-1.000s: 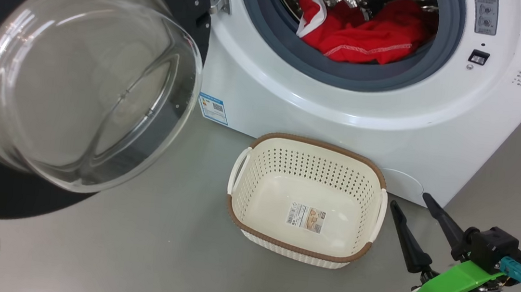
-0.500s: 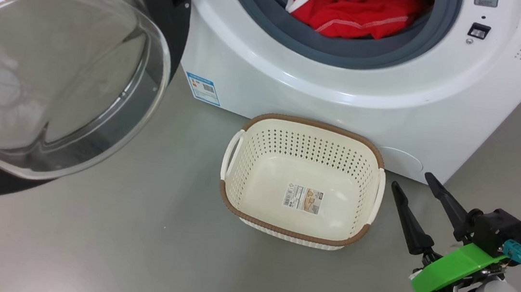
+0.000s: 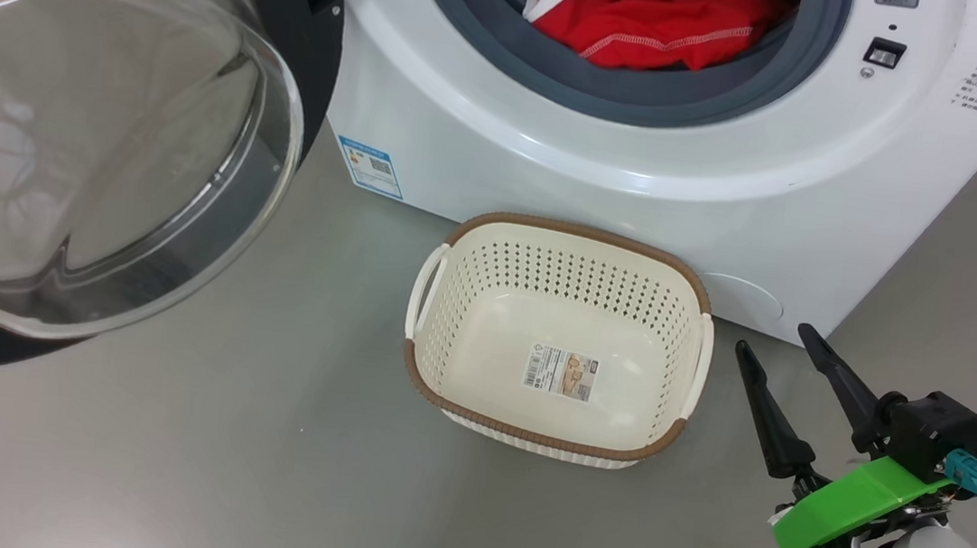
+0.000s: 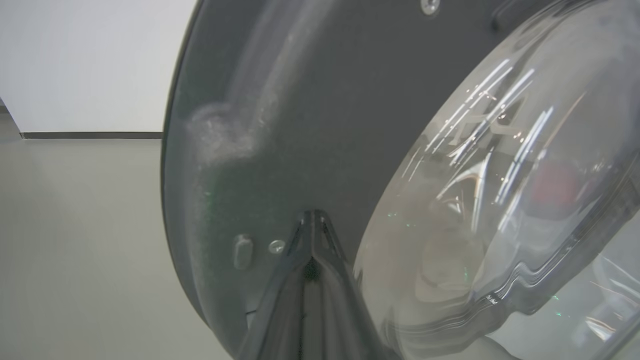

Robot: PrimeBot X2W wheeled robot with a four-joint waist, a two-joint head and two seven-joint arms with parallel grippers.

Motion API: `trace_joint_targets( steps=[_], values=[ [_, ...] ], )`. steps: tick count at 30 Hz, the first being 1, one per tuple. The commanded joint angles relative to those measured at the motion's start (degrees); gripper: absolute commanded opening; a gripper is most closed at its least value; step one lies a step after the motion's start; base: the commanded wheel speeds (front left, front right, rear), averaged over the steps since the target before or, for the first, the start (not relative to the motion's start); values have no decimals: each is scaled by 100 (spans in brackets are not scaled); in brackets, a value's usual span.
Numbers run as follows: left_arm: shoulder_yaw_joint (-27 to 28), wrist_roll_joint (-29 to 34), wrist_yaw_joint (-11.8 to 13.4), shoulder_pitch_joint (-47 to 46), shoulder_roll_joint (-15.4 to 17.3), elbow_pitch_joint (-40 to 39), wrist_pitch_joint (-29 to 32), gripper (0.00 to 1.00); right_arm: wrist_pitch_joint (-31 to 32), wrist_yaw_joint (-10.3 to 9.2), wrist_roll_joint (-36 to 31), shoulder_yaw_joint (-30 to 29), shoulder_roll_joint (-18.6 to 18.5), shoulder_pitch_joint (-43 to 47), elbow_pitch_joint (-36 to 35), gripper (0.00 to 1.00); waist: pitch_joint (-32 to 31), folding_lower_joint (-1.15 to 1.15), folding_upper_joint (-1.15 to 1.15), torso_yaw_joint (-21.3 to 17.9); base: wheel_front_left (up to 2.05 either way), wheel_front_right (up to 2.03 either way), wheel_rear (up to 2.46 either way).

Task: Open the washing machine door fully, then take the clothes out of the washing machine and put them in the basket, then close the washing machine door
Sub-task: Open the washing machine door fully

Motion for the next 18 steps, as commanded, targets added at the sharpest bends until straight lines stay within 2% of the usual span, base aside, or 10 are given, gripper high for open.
trace_joint_targets(
  steps=[1, 7, 8, 9, 11, 12, 13, 18],
  values=[
    [197, 69, -54, -59, 287, -140, -53, 0, -69, 9, -86, 117, -8, -54, -121, 100, -58, 0, 0, 17, 0, 0, 0],
    [316, -51, -176, 234, -13, -348, -53, 0, -69, 9, -57, 116, 22, 7, -119, 100, -202, 0, 0, 53, 0, 0, 0],
    [319, -67, -187, 304, -62, -413, -53, 7, -69, 9, -49, 125, 21, 16, -124, 100, -221, 0, 0, 58, 0, 0, 0],
    [329, -90, -196, 373, -107, -482, -53, 25, -69, 9, -42, 133, 18, 21, -125, 100, -240, 0, 0, 62, 0, 0, 0],
    [320, -98, -207, 530, -201, -658, -53, 46, -69, 9, -27, 148, 12, 34, -127, 100, -281, 0, 0, 75, 0, 0, 0],
    [312, -112, -210, 612, -261, -755, -53, 71, -69, 9, -20, 154, 7, 38, -126, 100, -299, 0, 0, 79, 0, 0, 0],
    [266, -128, -212, 698, -324, -856, -53, 100, -69, 9, -12, 156, 5, 47, -120, 100, -331, 0, 0, 86, 0, 0, 0],
    [-91, -328, -215, 1191, -559, -1336, -53, 100, -69, 9, 21, 170, -4, 118, -111, 100, -476, 0, 0, 76, 0, 0, 0]
  ],
)
